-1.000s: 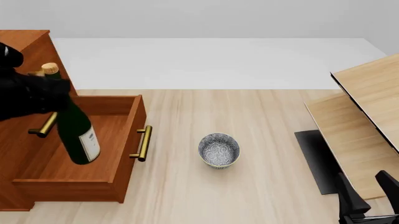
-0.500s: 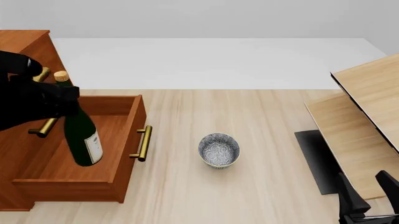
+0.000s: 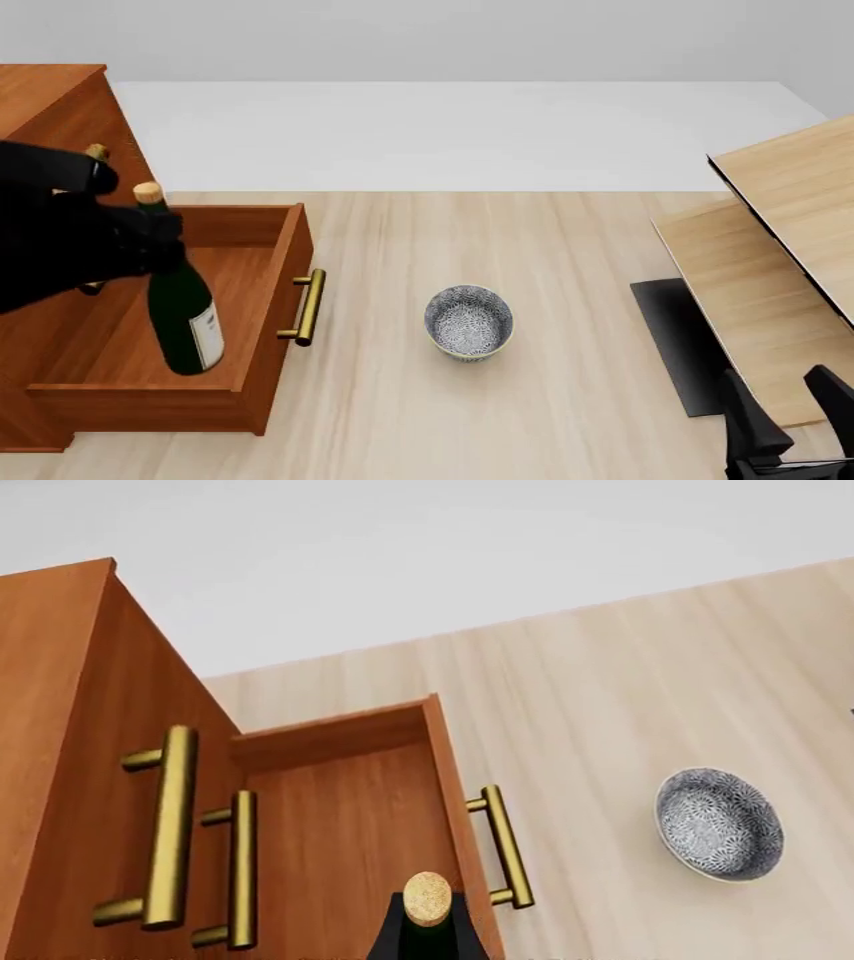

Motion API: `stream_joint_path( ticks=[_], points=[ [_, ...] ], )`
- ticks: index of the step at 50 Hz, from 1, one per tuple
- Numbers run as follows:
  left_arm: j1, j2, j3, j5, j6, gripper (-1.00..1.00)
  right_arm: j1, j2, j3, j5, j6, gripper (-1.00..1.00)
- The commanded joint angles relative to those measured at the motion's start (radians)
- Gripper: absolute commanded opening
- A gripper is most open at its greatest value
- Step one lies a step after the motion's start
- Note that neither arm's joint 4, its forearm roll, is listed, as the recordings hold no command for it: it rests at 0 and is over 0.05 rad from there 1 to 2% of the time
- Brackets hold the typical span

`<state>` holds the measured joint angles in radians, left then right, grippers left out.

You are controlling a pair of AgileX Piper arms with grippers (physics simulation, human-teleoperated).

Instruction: Put the wine bottle in the bottom drawer of the cabinet.

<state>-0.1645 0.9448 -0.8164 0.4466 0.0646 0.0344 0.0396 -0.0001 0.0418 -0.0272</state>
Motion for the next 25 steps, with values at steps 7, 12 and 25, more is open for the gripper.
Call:
stream_joint_path(
  ticks=[7, 12, 25],
  points=[
    [0.013, 0.019, 0.018, -0.029, -0.068, -1.0, 0.0, 0.0, 0.0, 0.0, 0.001, 1.0],
    [0.013, 0.027, 0.03, -0.039, -0.071, -1.0, 0.0, -0.002, 0.0, 0.001, 0.001, 1.0],
    [0.006, 0.046, 0.043, -0.061, -0.107, -1.0, 0.0, -0.004, 0.0, 0.003, 0.001, 1.0]
  ],
)
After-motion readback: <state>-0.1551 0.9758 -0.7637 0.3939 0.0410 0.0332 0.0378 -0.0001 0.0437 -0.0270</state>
